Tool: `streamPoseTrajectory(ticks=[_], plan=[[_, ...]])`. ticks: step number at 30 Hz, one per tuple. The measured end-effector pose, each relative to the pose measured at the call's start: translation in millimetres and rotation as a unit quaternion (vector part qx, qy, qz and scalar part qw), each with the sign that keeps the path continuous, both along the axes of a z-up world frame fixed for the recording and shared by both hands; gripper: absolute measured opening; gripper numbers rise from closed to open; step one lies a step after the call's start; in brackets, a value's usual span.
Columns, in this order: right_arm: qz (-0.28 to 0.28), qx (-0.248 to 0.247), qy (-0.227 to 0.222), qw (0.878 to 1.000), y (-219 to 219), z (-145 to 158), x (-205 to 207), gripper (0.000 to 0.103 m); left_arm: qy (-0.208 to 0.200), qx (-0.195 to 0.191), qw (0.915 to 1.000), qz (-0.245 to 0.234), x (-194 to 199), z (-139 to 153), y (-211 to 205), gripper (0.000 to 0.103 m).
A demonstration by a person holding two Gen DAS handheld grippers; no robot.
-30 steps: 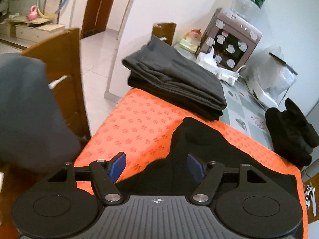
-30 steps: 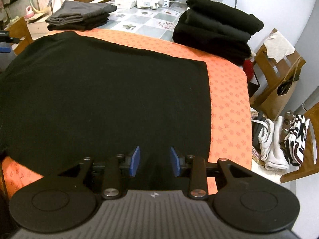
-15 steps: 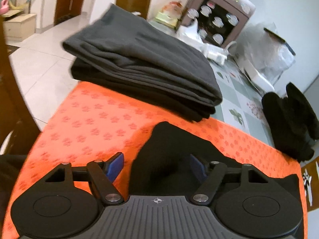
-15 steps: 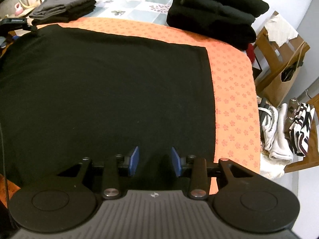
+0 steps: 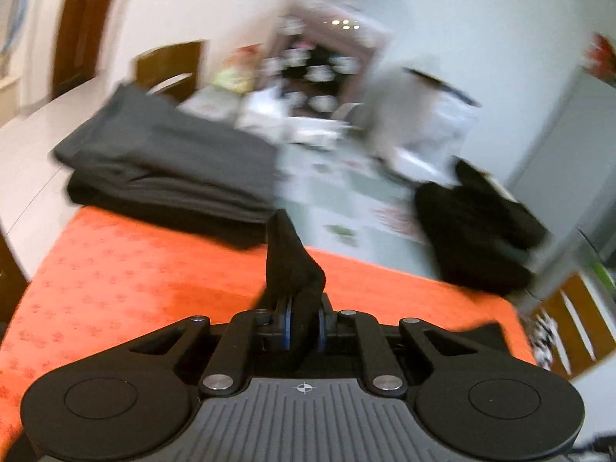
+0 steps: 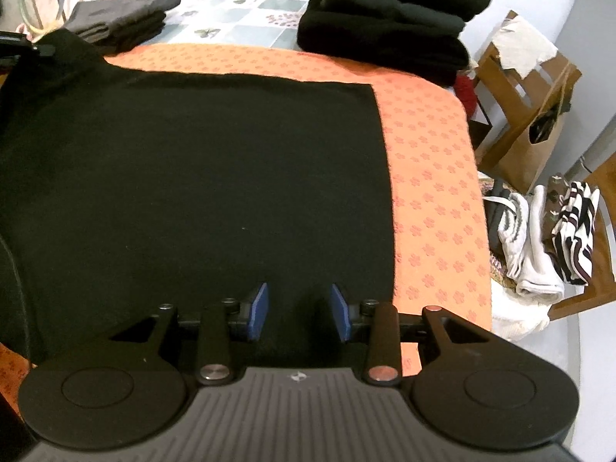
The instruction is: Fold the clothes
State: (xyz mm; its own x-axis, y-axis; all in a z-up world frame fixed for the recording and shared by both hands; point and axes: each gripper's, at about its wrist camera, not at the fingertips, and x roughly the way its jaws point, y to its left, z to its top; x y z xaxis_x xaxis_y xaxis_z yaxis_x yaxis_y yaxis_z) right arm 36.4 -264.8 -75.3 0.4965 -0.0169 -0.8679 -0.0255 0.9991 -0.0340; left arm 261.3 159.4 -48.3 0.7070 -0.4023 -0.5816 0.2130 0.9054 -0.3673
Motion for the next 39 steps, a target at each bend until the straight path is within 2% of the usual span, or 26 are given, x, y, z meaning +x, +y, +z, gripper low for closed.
streamPoseTrajectory(ticks=[3, 5, 10, 14, 16, 18, 19, 20, 23, 30, 33, 39], plan=[[-0.005, 0.003, -0.012, 1.0, -4.7, 4.2, -11.2, 0.042, -0.005, 0.005, 0.9986, -0.052, -33.7, 10.2, -40.8, 0.015], [-0.006, 0.003, -0.02, 1.0, -8.5, 7.4, -18.8, 0.042, -0.01, 0.025, 0.9956, -0.089, -56.4, 9.9, -70.5, 0.015], [-0.001, 0.005, -0.036, 0.999, -13.5, 14.5, -33.9, 0.042, -0.007, 0.094, 0.9809, -0.17, -99.6, -9.0, -140.2, 0.017], [0.016, 0.005, -0.042, 0.999, -11.2, 18.4, -38.1, 0.042, 0.005, 0.133, 0.9661, -0.221, -122.8, -35.8, -176.6, 0.029], [0.024, 0.004, -0.046, 0.999, -10.1, 20.3, -40.2, 0.043, 0.003, 0.137, 0.9602, -0.244, -136.6, -39.5, -183.5, 0.034], [0.033, 0.004, -0.049, 0.998, -8.9, 22.3, -42.3, 0.043, -0.002, 0.136, 0.9554, -0.263, -151.4, -38.7, -187.3, 0.046], [0.037, 0.004, -0.05, 0.998, -8.3, 23.3, -43.3, 0.043, -0.009, 0.134, 0.955, -0.264, -157.7, -35.7, -185.1, 0.046], [0.042, 0.004, -0.052, 0.998, -7.8, 24.2, -44.3, 0.043, -0.014, 0.133, 0.9552, -0.264, -163.3, -32.7, -182.6, 0.047], [0.054, 0.004, -0.057, 0.997, -6.1, 27.2, -47.5, 0.043, -0.019, 0.128, 0.9636, -0.234, -170.2, -25.0, -170.0, 0.05], [0.099, 0.033, -0.072, 0.992, 15.4, 37.4, -25.5, 0.043, -0.012, 0.139, 0.9831, -0.118, -170.9, -10.7, -106.9, 0.056], [0.115, 0.059, -0.074, 0.989, 30.8, 42.0, -11.7, 0.043, -0.01, 0.148, 0.9861, -0.075, -171.3, -6.7, -75.2, 0.056], [0.144, 0.133, -0.066, 0.978, 82.4, 46.5, 36.4, 0.044, -0.004, 0.142, 0.9897, -0.018, -183.0, 2.8, -21.6, 0.056]])
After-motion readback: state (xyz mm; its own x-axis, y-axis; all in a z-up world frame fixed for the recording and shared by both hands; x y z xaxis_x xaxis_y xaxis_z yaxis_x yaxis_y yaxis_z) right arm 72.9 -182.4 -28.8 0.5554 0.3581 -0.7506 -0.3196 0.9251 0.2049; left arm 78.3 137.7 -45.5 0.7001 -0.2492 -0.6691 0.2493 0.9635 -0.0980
